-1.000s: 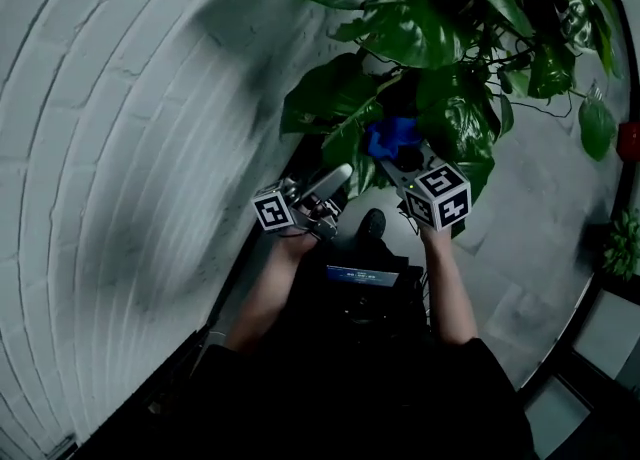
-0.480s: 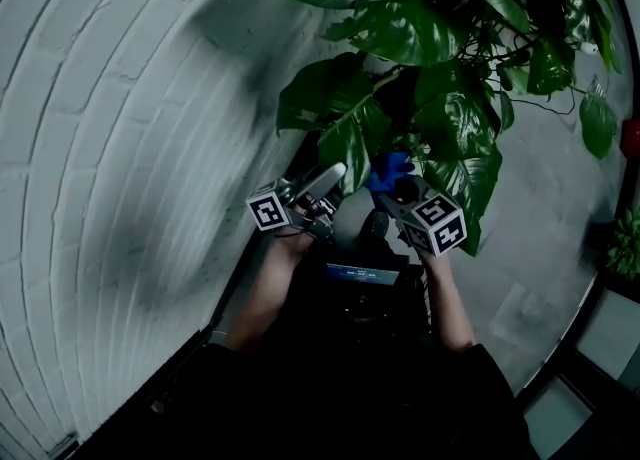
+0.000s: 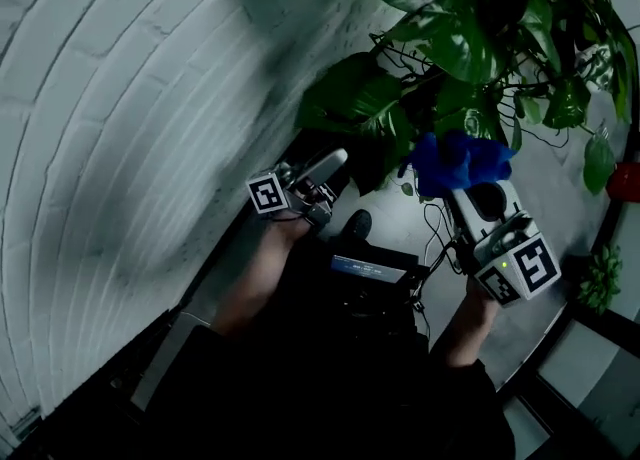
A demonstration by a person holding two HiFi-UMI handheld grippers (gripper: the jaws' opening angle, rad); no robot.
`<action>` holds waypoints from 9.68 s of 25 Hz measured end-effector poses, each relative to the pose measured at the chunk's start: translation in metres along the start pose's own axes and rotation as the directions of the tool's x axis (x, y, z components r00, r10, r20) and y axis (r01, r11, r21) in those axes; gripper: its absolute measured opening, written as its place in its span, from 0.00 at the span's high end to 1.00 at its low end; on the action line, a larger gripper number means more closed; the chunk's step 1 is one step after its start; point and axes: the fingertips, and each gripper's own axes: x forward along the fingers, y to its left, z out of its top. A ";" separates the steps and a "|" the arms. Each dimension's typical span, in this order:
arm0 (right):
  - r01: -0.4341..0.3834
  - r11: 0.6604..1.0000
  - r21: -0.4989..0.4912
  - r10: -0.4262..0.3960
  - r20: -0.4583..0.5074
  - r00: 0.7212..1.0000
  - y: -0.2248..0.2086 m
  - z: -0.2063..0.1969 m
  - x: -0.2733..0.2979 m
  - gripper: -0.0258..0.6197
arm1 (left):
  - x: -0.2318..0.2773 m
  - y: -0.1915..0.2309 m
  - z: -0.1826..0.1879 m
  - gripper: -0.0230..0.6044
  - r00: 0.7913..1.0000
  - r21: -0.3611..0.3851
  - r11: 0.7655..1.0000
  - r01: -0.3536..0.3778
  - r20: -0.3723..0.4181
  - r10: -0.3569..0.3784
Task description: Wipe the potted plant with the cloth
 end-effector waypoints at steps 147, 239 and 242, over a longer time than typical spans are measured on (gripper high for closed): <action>-0.286 0.958 -0.023 0.269 -0.275 0.923 0.082 -0.070 0.134 0.79 | -0.050 -0.032 0.108 0.44 0.963 0.215 0.967 0.136 0.201 -0.180; -0.456 0.888 -0.064 0.410 -0.339 0.847 0.190 -0.145 0.207 0.79 | -0.104 -0.062 0.097 0.55 0.961 0.185 0.973 0.136 0.216 -0.175; -0.461 0.886 -0.053 0.419 -0.336 0.844 0.196 -0.150 0.206 0.79 | -0.106 -0.060 0.092 0.53 0.977 0.240 0.967 0.086 0.172 -0.129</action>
